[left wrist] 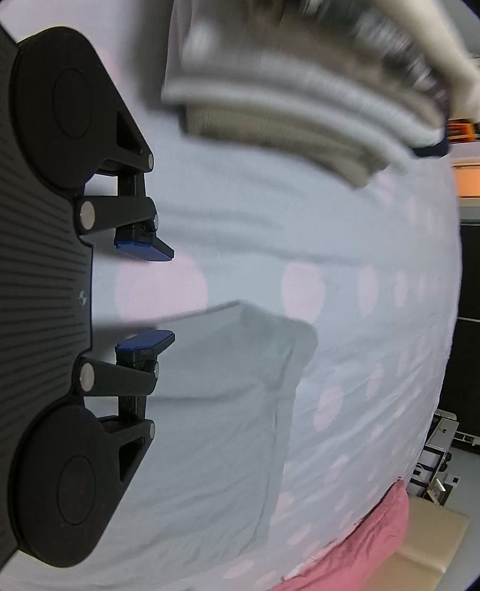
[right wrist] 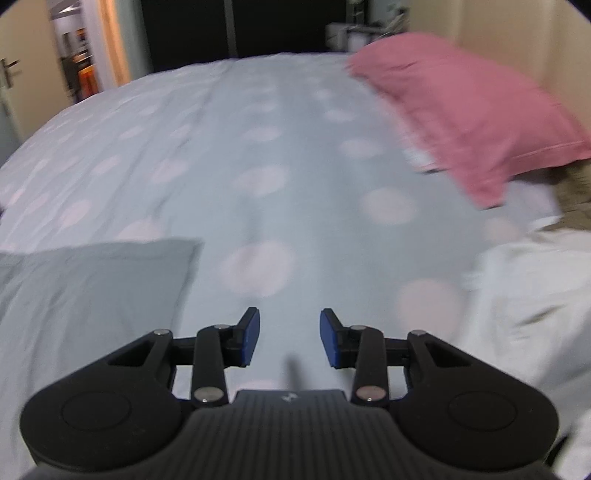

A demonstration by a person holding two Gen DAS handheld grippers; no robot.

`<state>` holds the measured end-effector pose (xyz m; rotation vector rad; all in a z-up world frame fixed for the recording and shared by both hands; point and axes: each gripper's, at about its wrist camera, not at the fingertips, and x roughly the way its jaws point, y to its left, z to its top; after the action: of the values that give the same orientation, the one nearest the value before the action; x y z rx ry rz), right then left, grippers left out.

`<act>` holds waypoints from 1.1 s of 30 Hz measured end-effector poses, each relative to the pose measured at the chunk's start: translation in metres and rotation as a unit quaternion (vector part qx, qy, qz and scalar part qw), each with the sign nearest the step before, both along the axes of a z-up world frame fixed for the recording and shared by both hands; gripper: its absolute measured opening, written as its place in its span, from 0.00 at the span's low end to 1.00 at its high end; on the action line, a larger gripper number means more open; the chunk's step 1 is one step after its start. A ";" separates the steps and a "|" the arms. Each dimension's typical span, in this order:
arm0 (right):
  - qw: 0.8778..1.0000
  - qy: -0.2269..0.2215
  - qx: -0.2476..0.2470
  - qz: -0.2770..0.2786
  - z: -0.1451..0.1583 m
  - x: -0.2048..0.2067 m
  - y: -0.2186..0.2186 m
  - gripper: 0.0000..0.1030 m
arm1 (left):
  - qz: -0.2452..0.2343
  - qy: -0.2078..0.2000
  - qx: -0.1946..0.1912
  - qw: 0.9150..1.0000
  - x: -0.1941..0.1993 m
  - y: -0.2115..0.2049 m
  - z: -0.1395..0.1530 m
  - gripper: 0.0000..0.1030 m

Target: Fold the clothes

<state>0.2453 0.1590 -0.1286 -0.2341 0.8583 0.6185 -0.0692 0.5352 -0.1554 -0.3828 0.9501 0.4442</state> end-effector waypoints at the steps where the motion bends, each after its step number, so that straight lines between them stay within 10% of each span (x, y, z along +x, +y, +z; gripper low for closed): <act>1: 1.000 0.009 0.003 0.011 -0.008 -0.002 0.009 0.38 | 0.003 -0.003 -0.011 1.000 0.005 0.001 -0.006 0.38; 19: 0.989 0.092 0.102 0.056 -0.068 0.029 0.104 0.50 | -0.022 -0.131 -0.073 0.988 0.070 0.026 -0.018 0.33; 33: 0.981 0.122 0.149 0.020 -0.073 0.049 0.108 0.33 | -0.088 -0.165 -0.124 0.975 0.077 0.020 -0.008 0.33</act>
<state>0.2938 0.2673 -0.2013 0.0983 0.9841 0.8162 0.0082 0.5553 -0.1635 -0.5737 0.7072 0.0932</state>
